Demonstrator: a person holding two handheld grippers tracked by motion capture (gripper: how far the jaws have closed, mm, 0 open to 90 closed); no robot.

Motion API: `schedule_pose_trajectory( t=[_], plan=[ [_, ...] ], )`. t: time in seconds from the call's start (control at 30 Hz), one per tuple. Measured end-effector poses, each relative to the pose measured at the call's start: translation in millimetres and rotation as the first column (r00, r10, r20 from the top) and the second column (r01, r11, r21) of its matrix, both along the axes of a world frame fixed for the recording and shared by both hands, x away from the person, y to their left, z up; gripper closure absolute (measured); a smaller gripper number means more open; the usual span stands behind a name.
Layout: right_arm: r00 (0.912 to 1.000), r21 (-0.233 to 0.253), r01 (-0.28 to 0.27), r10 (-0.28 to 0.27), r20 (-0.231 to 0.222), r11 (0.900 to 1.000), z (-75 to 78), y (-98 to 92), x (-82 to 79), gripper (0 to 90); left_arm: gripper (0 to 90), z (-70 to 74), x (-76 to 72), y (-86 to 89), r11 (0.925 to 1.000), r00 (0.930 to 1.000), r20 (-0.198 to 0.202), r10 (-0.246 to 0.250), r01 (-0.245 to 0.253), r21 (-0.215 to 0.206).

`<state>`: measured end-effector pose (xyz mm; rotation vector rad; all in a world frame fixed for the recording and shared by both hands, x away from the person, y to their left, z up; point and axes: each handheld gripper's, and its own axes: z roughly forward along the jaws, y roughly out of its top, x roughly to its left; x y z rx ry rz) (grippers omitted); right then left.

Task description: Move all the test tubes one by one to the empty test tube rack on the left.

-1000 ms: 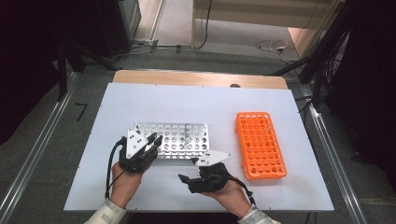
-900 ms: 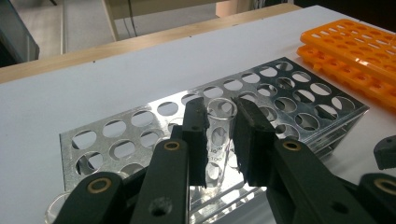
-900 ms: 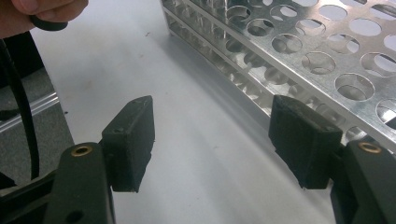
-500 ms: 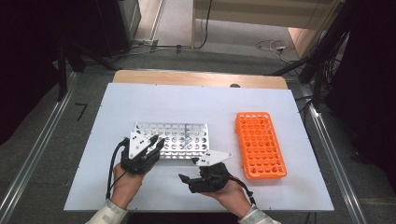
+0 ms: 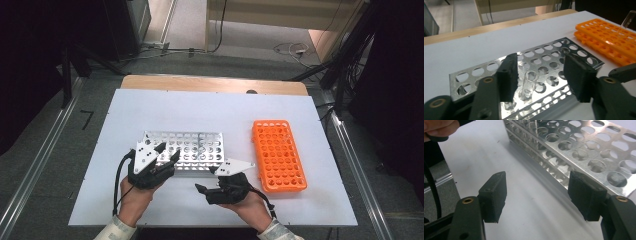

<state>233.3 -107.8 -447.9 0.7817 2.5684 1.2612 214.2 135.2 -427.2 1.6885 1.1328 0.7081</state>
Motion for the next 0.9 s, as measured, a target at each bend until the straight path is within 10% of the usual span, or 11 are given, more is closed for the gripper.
schedule_pose_trajectory(
  t=[0.5, 0.9],
  plan=[
    [0.9919, 0.041, 0.121, -0.123, 0.034, 0.992, 15.7, -42.3, 16.3, 30.2, 27.6, 1.9, -6.7, -3.3, 0.9981, 0.9996, -0.012, -0.025, 0.024, -0.056],
    [0.9369, 0.044, 0.337, -0.34, 0.082, 0.94, 25.4, -111.6, 42.9, 30.1, 26.0, 0.8, -6.5, -3.3, 0.9987, 0.9995, -0.017, -0.025, 0.025, -0.044]
  ],
)
